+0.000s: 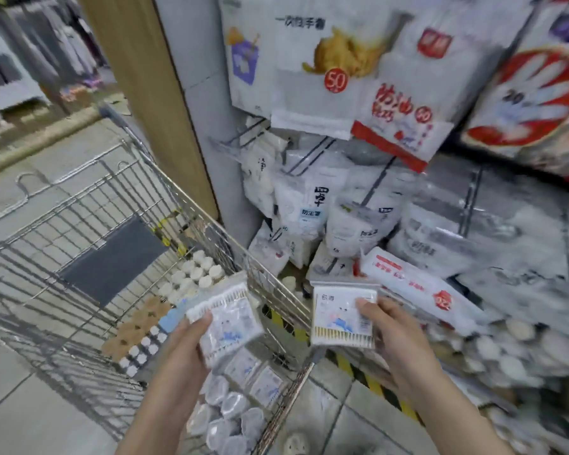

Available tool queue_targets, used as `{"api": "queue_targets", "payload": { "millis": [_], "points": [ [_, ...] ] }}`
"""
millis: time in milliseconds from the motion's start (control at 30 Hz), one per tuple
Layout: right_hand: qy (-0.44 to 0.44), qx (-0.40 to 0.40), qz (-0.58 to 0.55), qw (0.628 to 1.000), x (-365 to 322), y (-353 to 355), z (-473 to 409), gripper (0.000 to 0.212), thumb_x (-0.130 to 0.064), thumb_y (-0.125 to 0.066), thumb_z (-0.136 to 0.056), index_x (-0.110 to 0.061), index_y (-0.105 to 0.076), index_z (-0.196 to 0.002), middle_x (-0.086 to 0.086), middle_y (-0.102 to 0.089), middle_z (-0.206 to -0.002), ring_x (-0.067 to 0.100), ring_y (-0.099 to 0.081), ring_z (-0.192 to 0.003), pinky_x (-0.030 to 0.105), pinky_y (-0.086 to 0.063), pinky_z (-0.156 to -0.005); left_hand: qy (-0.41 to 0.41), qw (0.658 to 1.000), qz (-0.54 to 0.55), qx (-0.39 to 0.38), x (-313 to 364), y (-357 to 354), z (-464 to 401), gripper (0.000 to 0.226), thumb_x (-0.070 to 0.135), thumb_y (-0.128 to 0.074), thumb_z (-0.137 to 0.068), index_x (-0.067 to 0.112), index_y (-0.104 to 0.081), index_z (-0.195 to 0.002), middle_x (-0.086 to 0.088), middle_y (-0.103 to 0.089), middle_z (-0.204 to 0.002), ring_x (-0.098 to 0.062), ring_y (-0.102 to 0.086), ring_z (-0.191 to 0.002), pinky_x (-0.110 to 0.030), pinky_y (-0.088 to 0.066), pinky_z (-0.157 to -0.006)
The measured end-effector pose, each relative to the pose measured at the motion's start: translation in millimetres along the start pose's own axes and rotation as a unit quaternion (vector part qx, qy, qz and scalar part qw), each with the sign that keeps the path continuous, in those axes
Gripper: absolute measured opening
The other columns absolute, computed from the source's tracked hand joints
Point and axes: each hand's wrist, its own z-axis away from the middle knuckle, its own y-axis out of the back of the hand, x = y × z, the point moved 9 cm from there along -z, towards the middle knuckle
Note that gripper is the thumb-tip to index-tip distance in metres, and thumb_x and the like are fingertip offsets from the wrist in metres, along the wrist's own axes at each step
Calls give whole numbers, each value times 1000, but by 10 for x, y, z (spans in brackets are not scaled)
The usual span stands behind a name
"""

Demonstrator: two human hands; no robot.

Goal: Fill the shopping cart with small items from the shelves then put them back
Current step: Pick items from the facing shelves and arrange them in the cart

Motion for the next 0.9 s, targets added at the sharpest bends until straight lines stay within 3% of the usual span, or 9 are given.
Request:
{"api": "queue_targets", "payload": {
  "millis": [67,200,300,367,467,567,667,767,900],
  "points": [
    [17,28,-21,999,-166,289,167,10,-20,-60,-92,-12,-66,-97,9,-75,-89,17,-72,-70,22,-50,-51,-3,999,28,-44,169,-374,71,73,41,-71,-80,9,-40,-139,-10,-62,-127,-24,-58,-118,-47,-36,-109],
    [54,94,-67,992,-333,994,501,16,-25,-62,-91,-10,-66,-92,13,-73,-95,45,-64,-94,42,-47,-74,-1,992,12,-126,300,-1233,324,56,17,-62,-79,1,-47,-131,-16,-69,-112,-28,-67,-103,-46,-53,-89],
    [68,139,-113,981,-339,1556,859,16,-22,-59,-93,-11,-67,-101,8,-75,-94,32,-71,-89,53,-52,-89,2,986,-15,-164,208,-1796,535,55,18,-63,-75,3,-53,-127,-14,-68,-114,-30,-65,-106,-46,-54,-90],
    [76,168,-153,971,-318,1939,1123,17,-18,-59,-93,-9,-66,-105,8,-75,-94,25,-72,-88,48,-54,-86,12,979,-31,-199,55,-2203,723,51,18,-62,-76,2,-56,-124,-15,-68,-115,-31,-64,-108,-45,-54,-86],
    [85,208,-206,952,-213,2609,1521,15,-14,-59,-92,-6,-65,-103,12,-74,-94,30,-70,-92,48,-52,-87,19,971,-53,-233,-241,-2811,1100,47,16,-61,-76,4,-58,-121,-15,-68,-114,-31,-65,-106,-41,-57,-79],
    [103,249,-226,936,-97,3327,1959,10,-12,-58,-93,-7,-64,-98,13,-74,-95,27,-71,-87,42,-52,-78,30,962,-73,-262,-595,-3397,1592,36,15,-60,-83,4,-60,-118,-14,-70,-110,-27,-68,-100,-32,-60,-66],
    [122,286,-251,917,76,4071,2404,12,-12,-57,-93,-7,-64,-101,12,-74,-95,27,-71,-90,44,-53,-82,39,948,-91,-302,-963,-3980,2145,33,14,-58,-85,5,-61,-117,-13,-71,-108,-28,-68,-99,-33,-60,-68],
    [136,316,-265,901,285,4739,2823,17,-13,-57,-93,-5,-64,-106,10,-74,-97,22,-72,-88,34,-52,-71,41,935,-105,-336,-1332,-4507,2646,29,11,-56,-87,4,-61,-115,-15,-70,-108,-31,-67,-101,-39,-59,-74],
    [130,369,-303,869,613,5494,3330,14,-14,-58,-92,-7,-64,-103,10,-74,-97,25,-70,-92,37,-53,-73,54,922,-124,-362,-1819,-5089,3177,27,12,-60,-84,4,-62,-109,-14,-72,-105,-30,-69,-95,-38,-59,-67]
  ]
}}
